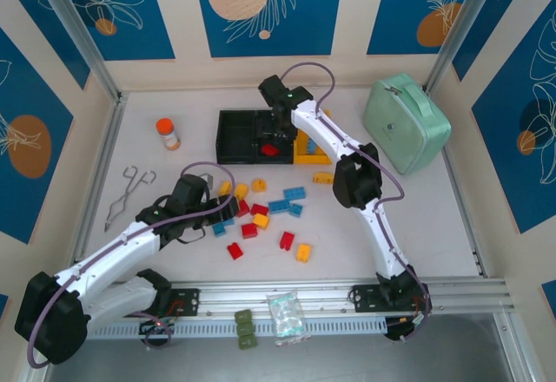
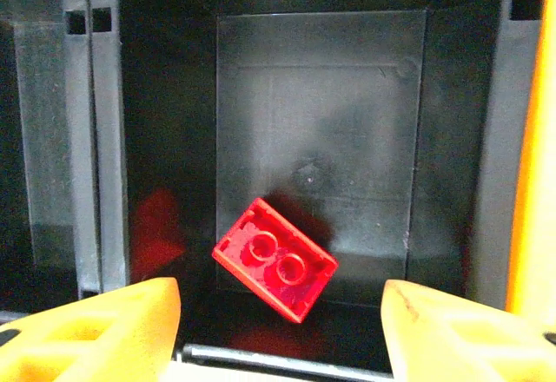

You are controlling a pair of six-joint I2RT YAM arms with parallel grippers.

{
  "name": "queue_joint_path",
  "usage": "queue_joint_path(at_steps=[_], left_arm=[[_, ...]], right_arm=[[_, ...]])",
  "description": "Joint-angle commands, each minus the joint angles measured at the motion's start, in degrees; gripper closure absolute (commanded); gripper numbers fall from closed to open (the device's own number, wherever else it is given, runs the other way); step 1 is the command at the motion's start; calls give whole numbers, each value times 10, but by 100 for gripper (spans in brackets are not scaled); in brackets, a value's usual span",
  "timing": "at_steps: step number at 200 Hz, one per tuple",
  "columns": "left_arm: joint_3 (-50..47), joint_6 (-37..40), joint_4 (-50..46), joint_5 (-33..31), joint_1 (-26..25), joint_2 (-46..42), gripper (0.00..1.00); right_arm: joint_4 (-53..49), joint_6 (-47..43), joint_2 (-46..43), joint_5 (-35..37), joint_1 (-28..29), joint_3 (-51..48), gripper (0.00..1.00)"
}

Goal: Sort the legos into containers by color

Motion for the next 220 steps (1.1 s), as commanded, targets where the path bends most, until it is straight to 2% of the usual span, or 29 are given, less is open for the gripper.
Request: queue_joint_path(at_steps=[1, 55, 112, 163, 220], left_arm=[[10, 5, -31, -16, 7, 0, 23], [33, 29, -104, -48, 7, 26, 26], [21, 30, -96, -42, 5, 46, 27], [16, 23, -79, -44, 1, 62, 27], [88, 77, -83, -85, 6, 127, 26]], right_arm=[[33, -12, -92, 6, 12, -67, 38], [167, -22, -319, -16, 41, -373, 38], [233, 10, -521, -24, 50, -640, 38], [253, 57, -614, -7, 65, -764, 38], [265, 87, -618, -3, 91, -803, 38]])
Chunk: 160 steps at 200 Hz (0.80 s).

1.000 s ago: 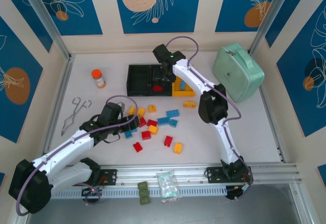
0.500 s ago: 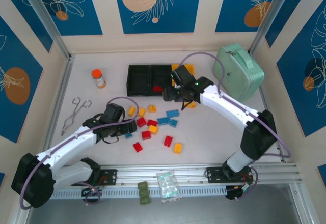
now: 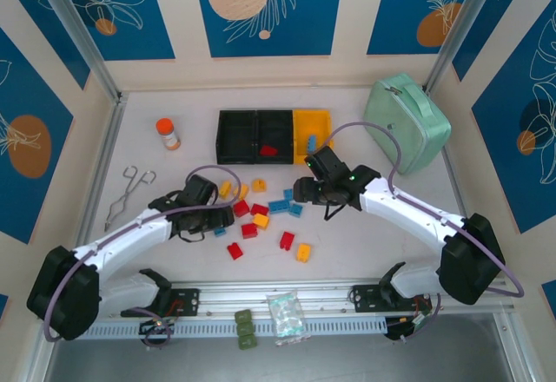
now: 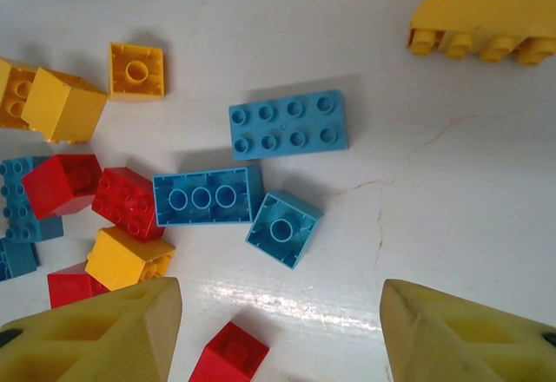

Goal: Sort the legos into containers by color

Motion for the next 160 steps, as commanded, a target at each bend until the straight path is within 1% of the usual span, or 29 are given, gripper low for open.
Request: queue_joint_path(at_steps=[1, 33, 67, 81, 126, 160], left_arm=[[54, 43, 0, -36, 5, 26, 27], [113, 82, 6, -26, 16, 86, 28], [161, 103, 32, 16, 16, 156, 31], [184, 112, 32, 23, 16, 185, 32], [242, 140, 22, 16, 13, 259, 33], [265, 148, 15, 10, 4, 300, 37]], right_arm=[[12, 22, -7, 7, 15, -9, 38], [11, 34, -10, 13, 32, -21, 38], [12, 51, -13, 13, 40, -37, 38], [14, 55, -17, 14, 42, -43, 38], [9, 69, -34, 16, 44, -61, 38], [4, 77, -47, 19, 41, -73, 38]])
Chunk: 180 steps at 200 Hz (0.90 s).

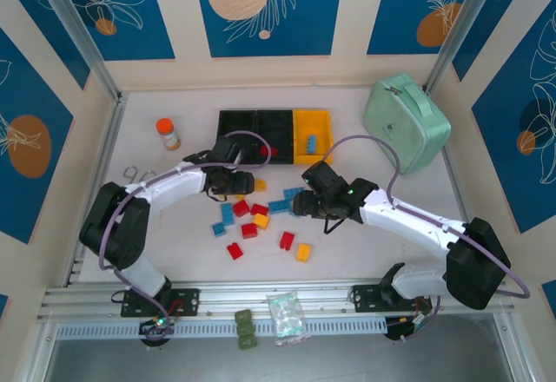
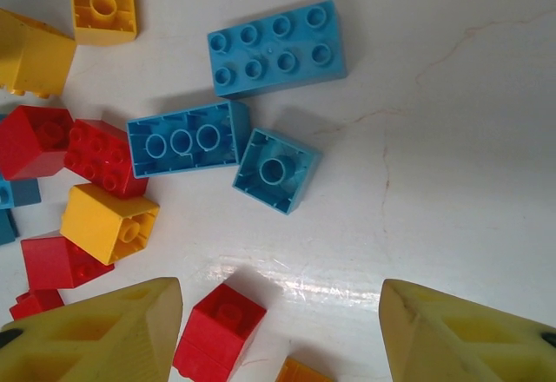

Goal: Sort the legos into containers by color

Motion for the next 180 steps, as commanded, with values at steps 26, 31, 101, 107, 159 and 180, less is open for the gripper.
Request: queue_joint_path(at_steps=[26, 31, 101, 107, 159, 180], left_arm=[[33, 28, -17, -13, -12, 51, 40], [35, 29, -19, -16, -14, 55, 41], [44, 37, -13, -37, -21, 82, 67], [46, 39, -16, -37, -21, 84, 69], [52, 46, -31, -39, -22, 93, 54], [54, 48, -30, -40, -23, 101, 54]], right_arm=[[-10, 18, -23, 9, 0, -13, 39], [-11, 18, -24, 9, -2, -13, 39], [-10, 19, -31, 8, -4, -17, 39], [-9, 20, -31, 7, -4, -19, 39], [-1, 25, -29, 6, -4, -25, 39], [1, 25, -28, 5, -4, -25, 39]])
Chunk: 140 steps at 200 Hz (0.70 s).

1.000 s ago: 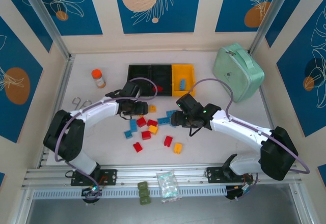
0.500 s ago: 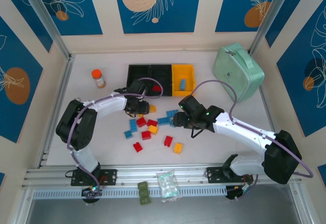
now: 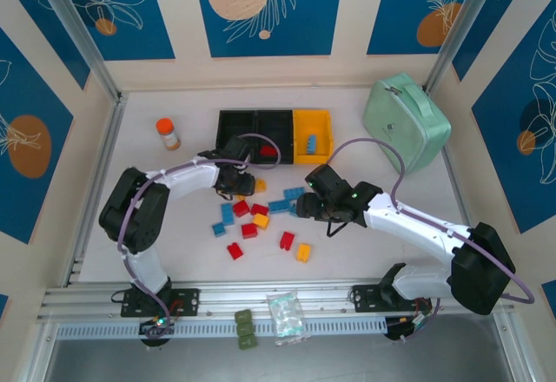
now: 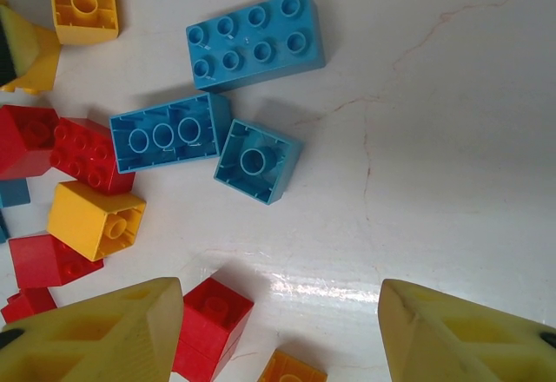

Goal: Sort the legos into containers by color

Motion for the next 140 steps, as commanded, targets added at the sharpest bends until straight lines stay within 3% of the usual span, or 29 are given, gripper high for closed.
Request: queue_joint_path(at_steps=[1, 43, 140], left_arm=[[13, 8, -20, -10, -4, 19, 54], [17, 6, -20, -16, -7, 11, 73], [111, 24, -84, -8, 23, -44, 74]], right_arm=[[1, 13, -8, 0, -3, -6, 39], [1, 19, -16, 3, -3, -12, 39], [79, -31, -39, -29, 37, -12, 39]])
